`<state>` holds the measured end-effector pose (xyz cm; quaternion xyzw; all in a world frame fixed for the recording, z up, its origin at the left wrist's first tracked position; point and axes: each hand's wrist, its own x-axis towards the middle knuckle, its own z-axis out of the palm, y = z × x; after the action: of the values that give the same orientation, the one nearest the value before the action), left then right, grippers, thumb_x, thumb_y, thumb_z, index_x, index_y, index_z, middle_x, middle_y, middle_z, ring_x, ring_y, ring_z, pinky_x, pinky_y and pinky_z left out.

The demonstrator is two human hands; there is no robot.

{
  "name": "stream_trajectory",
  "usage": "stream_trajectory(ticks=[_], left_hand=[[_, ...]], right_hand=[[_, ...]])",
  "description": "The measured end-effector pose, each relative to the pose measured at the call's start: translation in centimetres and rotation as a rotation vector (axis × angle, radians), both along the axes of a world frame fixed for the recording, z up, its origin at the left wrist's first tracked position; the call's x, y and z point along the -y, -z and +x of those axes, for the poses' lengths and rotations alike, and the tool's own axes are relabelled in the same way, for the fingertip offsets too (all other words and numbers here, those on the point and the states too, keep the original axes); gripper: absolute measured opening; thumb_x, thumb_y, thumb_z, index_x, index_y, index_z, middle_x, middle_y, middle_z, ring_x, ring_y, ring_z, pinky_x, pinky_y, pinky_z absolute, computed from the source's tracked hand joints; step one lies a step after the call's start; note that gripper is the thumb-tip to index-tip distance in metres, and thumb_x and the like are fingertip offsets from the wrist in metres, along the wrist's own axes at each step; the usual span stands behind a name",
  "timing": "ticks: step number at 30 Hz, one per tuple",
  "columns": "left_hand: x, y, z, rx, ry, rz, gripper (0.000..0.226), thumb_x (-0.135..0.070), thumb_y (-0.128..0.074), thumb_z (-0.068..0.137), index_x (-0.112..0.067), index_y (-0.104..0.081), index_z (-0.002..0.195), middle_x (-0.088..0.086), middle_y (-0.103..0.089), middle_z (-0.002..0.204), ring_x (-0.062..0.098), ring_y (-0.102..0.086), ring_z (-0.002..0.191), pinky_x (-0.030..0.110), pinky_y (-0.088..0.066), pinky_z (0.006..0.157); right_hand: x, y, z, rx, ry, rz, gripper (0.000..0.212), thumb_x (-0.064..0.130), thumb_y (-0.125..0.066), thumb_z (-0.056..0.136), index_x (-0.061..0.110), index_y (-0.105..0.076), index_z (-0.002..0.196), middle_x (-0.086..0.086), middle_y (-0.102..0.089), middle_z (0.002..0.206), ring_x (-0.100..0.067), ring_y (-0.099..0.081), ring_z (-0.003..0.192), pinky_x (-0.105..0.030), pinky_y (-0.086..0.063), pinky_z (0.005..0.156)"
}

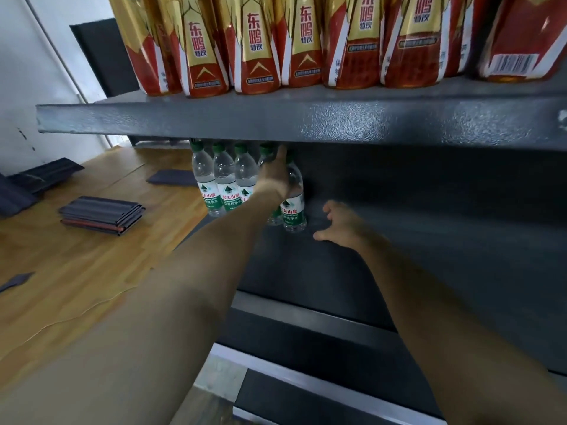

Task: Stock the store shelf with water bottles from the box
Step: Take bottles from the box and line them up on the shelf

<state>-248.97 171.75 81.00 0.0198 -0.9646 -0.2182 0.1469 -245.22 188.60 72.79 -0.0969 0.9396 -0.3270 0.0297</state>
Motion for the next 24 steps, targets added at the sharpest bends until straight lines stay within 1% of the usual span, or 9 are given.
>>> stream_trajectory(ticks=[2, 6, 9, 12, 16, 18, 20, 22, 24], left_hand=[[-0.3, 0.3, -0.4, 0.009, -0.006, -0.023, 0.087, -0.013, -0.074, 0.079, -0.017, -0.022, 0.148, 0.014, -0.063, 0.11, 0.035, -0.058, 0.107, 0.034, -0.046, 0.074], [-1.0, 0.7, -1.5, 0.002, -0.016, -0.035, 0.099, -0.014, -0.078, 0.076, -0.02, -0.015, 0.154, 0.015, -0.057, 0.126, 0.039, -0.042, 0.129, 0.04, -0.045, 0.093], [-1.2, 1.0, -2.4, -0.019, -0.01, -0.041, 0.093, -0.012, -0.073, 0.078, -0.015, -0.017, 0.153, 0.017, -0.052, 0.13, 0.038, -0.037, 0.13, 0.037, -0.039, 0.102], [-1.4, 1.3, -2.9, 0.0, -0.004, -0.11, 0.099, -0.017, -0.074, 0.081, -0.013, -0.008, 0.155, 0.018, -0.047, 0.138, 0.039, -0.034, 0.134, 0.039, -0.031, 0.111], [-1.4, 1.6, -2.3, 0.045, 0.011, -0.13, 0.105, -0.02, -0.075, 0.083, -0.024, -0.001, 0.157, 0.019, -0.033, 0.15, 0.039, -0.017, 0.145, 0.046, -0.031, 0.112], [-1.2, 1.6, -1.3, 0.047, 0.036, -0.18, 0.103, -0.019, -0.074, 0.085, -0.028, -0.001, 0.157, 0.019, -0.025, 0.154, 0.039, -0.016, 0.145, 0.047, -0.031, 0.113], [-0.6, 1.6, 0.0, 0.003, 0.049, -0.246, 0.093, -0.013, -0.07, 0.086, -0.027, -0.011, 0.157, 0.017, -0.022, 0.156, 0.04, -0.021, 0.144, 0.045, -0.037, 0.108], [0.0, 1.4, 1.7, -0.028, 0.062, -0.285, 0.07, -0.012, -0.063, 0.088, -0.021, -0.032, 0.149, 0.016, -0.034, 0.151, 0.038, -0.037, 0.135, 0.042, -0.046, 0.096], [1.0, 1.3, 3.8, -0.005, 0.067, -0.322, 0.045, -0.02, -0.058, 0.093, -0.014, -0.05, 0.136, 0.017, -0.054, 0.133, 0.036, -0.051, 0.121, 0.039, -0.048, 0.088]], right_hand=[[-0.1, 0.0, -0.6, -0.004, -0.009, 0.006, 0.076, 0.033, -0.082, 0.076, 0.016, -0.045, 0.14, -0.005, -0.048, 0.141, -0.023, -0.053, 0.124, -0.04, -0.046, 0.103], [-0.4, 0.4, -1.1, -0.009, -0.001, 0.027, 0.073, 0.031, -0.082, 0.076, 0.016, -0.046, 0.137, -0.005, -0.049, 0.139, -0.023, -0.052, 0.124, -0.042, -0.047, 0.102], [-1.0, 0.8, -1.0, 0.004, 0.003, 0.024, 0.072, 0.032, -0.082, 0.076, 0.016, -0.045, 0.136, -0.004, -0.048, 0.139, -0.022, -0.052, 0.123, -0.04, -0.047, 0.101], [-1.5, 0.8, -0.4, 0.011, 0.014, 0.026, 0.071, 0.03, -0.081, 0.078, 0.016, -0.045, 0.137, -0.003, -0.048, 0.139, -0.021, -0.051, 0.125, -0.035, -0.045, 0.101], [-2.3, 0.5, 0.6, 0.022, 0.046, 0.039, 0.072, 0.03, -0.082, 0.078, 0.018, -0.045, 0.138, -0.001, -0.048, 0.14, -0.02, -0.05, 0.127, -0.037, -0.045, 0.104], [-2.5, 0.1, 1.0, 0.031, 0.063, 0.04, 0.073, 0.03, -0.082, 0.077, 0.019, -0.044, 0.139, -0.002, -0.048, 0.141, -0.021, -0.049, 0.128, -0.037, -0.045, 0.105], [-2.3, -0.5, 1.6, 0.033, 0.073, 0.04, 0.074, 0.03, -0.083, 0.076, 0.019, -0.045, 0.138, -0.003, -0.048, 0.142, -0.022, -0.051, 0.126, -0.038, -0.046, 0.103], [-1.7, -1.0, 2.5, 0.027, 0.079, 0.041, 0.072, 0.03, -0.083, 0.076, 0.018, -0.045, 0.136, -0.004, -0.048, 0.139, -0.023, -0.052, 0.123, -0.036, -0.047, 0.1], [-0.7, -1.3, 3.7, 0.017, 0.08, 0.058, 0.071, 0.031, -0.083, 0.075, 0.017, -0.046, 0.133, -0.004, -0.05, 0.136, -0.023, -0.054, 0.119, -0.036, -0.048, 0.098]])
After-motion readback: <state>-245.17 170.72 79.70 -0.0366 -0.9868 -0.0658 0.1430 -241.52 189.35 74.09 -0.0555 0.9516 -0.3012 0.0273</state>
